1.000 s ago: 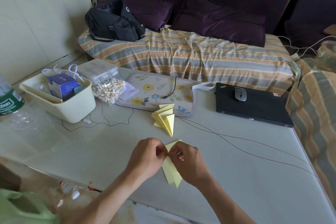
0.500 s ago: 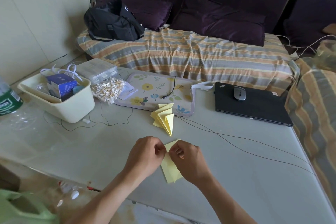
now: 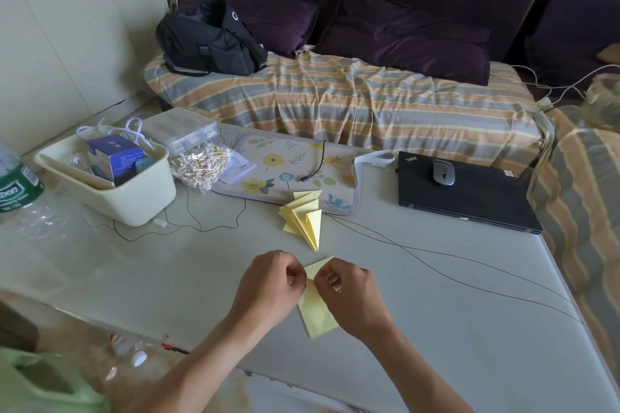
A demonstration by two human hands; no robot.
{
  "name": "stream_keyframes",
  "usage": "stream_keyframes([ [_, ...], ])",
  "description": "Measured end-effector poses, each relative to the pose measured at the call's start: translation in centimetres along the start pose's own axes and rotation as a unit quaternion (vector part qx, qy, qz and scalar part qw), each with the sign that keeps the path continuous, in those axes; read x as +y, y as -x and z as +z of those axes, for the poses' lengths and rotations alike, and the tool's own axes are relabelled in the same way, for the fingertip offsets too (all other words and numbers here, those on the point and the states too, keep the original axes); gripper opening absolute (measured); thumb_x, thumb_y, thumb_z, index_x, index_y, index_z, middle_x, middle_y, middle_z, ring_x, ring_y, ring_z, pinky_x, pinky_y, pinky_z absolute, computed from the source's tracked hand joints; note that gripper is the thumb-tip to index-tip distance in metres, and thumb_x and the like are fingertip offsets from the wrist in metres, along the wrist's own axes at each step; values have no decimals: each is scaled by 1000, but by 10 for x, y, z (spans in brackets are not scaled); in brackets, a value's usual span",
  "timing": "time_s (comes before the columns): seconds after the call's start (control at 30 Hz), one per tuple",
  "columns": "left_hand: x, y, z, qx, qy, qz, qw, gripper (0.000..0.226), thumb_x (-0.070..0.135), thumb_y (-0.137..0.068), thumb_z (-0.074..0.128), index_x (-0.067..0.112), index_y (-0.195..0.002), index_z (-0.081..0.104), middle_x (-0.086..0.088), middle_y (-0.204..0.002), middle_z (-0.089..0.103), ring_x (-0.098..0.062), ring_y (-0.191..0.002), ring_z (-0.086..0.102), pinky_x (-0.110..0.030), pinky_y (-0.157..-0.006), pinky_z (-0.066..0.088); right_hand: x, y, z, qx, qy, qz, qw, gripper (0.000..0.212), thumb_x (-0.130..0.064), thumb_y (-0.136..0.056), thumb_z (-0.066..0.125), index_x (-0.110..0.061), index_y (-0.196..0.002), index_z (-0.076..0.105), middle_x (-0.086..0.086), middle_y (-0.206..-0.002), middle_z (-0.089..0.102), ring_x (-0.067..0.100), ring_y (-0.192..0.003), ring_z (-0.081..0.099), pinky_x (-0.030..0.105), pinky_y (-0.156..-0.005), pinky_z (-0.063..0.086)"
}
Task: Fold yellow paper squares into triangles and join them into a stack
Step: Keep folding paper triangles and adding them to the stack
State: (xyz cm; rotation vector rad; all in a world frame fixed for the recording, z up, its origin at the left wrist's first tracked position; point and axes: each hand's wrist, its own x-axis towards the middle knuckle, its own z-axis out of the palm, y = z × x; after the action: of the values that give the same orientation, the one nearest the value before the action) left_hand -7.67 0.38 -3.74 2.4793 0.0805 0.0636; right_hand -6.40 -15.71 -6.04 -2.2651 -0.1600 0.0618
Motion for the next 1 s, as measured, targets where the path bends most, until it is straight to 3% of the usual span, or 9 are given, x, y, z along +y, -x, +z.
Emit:
stream_keyframes([
  [0.2, 0, 1, 0, -25, 10, 10, 1000, 9, 23, -88, 68, 24, -86, 76, 14, -86, 71, -2, -81, 66, -24, -72, 55, 0, 1, 1, -2, 19, -5, 1000, 10, -17, -91, 62, -13, -87, 70, -2, -82, 70, 11, -73, 62, 21, -67, 50],
  [0.4, 0, 1, 0, -11, 4, -1, 1000, 9, 22, -87, 68, 23, -83, 77, 14, -82, 71, -4, -79, 67, -26, -71, 56, 0, 0, -1, 2, 2, 7, 1000, 9, -19, -91, 64, -15, -85, 70, -8, -79, 66, 0, -68, 58, 10, -62, 45],
  [0.6, 0, 0, 0, -22, -5, -12, 1000, 10, 24, -86, 67, 24, -82, 75, 13, -82, 72, -3, -78, 66, -24, -67, 54, 1, 0, 1, 7, 24, 1, 1000, 11, -15, -91, 61, -11, -85, 68, 1, -80, 69, 16, -72, 62, 25, -65, 49],
  [0.7, 2, 2, 2, -52, -2, -8, 999, 9, 26, -86, 68, 23, -86, 76, 13, -85, 73, -4, -80, 67, -25, -70, 56, 0, 2, 1, -18, 10, -8, 1000, 11, -16, -92, 62, -12, -88, 71, -1, -83, 70, 13, -76, 63, 23, -70, 51],
  [0.83, 4, 2, -1, -35, -1, -14, 999, 8, 25, -86, 70, 22, -82, 77, 13, -80, 74, -4, -75, 68, -22, -65, 53, -2, 2, 0, -11, -7, 9, 1000, 10, -17, -92, 63, -14, -87, 71, -7, -80, 68, 1, -70, 59, 11, -65, 46],
  [1.0, 2, 1, -6, -13, 18, -31, 999, 9, 26, -86, 75, 23, -79, 78, 16, -72, 73, 0, -69, 67, -14, -59, 47, -3, 2, -3, 5, 10, 10, 1000, 11, -16, -92, 61, -12, -84, 67, -3, -77, 67, 9, -67, 57, 18, -62, 45],
])
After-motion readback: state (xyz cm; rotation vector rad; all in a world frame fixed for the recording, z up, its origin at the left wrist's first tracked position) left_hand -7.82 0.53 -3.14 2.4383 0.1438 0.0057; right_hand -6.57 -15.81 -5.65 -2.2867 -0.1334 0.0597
